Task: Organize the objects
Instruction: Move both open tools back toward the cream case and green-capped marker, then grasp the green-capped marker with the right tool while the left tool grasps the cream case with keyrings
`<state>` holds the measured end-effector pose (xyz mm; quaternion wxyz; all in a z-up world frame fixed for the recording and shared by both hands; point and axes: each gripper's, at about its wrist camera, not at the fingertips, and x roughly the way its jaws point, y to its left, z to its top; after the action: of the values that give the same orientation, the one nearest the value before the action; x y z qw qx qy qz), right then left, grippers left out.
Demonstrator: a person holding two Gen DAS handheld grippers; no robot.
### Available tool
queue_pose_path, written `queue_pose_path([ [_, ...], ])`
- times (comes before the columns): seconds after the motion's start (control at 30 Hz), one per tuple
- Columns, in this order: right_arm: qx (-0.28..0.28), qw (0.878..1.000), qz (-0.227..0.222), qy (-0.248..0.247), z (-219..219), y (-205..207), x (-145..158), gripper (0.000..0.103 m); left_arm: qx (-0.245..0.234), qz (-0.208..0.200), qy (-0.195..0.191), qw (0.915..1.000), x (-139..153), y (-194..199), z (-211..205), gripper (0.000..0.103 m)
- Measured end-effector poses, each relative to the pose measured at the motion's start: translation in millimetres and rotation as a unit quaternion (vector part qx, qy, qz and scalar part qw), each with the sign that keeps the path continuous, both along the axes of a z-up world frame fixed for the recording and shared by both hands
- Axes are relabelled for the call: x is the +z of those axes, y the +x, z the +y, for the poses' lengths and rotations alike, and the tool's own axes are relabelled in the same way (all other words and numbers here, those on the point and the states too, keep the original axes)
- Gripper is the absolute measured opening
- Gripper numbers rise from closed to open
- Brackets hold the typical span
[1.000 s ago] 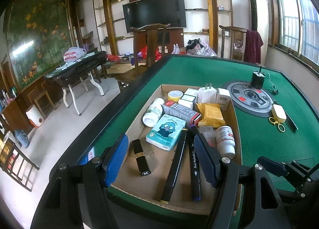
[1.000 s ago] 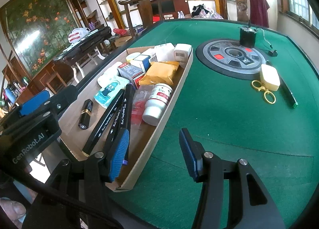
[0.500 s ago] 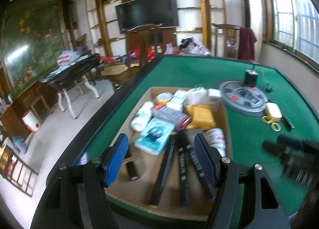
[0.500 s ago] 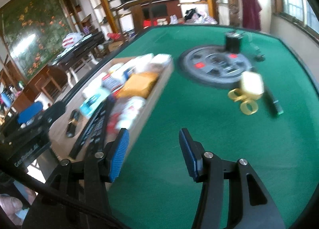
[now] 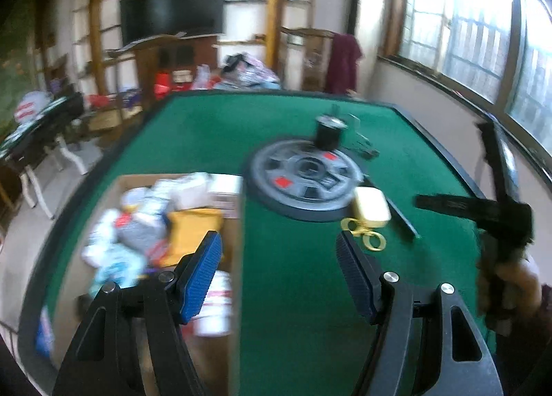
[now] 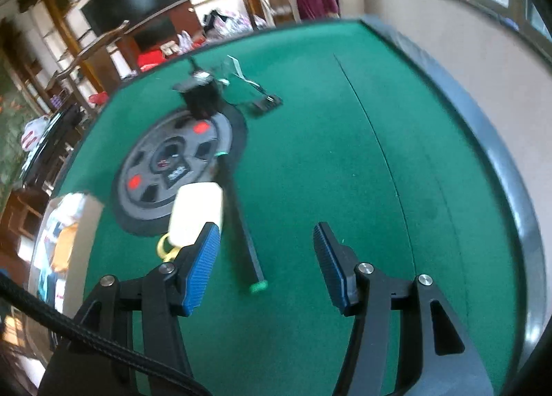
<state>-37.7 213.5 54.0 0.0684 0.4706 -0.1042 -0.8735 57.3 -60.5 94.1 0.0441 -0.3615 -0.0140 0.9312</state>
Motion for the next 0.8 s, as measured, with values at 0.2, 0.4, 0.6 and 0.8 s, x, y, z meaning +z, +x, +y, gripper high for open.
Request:
queue_pose_path([
  [0.2, 0.074, 0.994, -0.004, 0.077, -31.2, -12.5, -23.7, 0.053, -0.027, -0.020, -0.018, 0.9993, -14.7, -35.9, 41.0, 0.062],
  [0.4, 0.087, 0.991, -0.001, 0.102, -39.4, -28.3, -30.2, 0.036, -0.015, -0.030, -0.057, 0.9978, -30.5, -59.4, 65.9, 0.062],
  [0.6, 0.087, 0.991, -0.010, 0.098, -31.4, -38.2, -30.1, 0.012, -0.011, -0.047, -0.070, 0.9964, -47.2, -77.3, 90.7, 0.062],
  [0.8, 0.031, 0.997, -0.024, 0.070, 10.4, -39.6, -28.8, 0.012, -0.019, -0.053, -0.091, 0.9943, -55.5, -87.0, 114.0, 0.062],
])
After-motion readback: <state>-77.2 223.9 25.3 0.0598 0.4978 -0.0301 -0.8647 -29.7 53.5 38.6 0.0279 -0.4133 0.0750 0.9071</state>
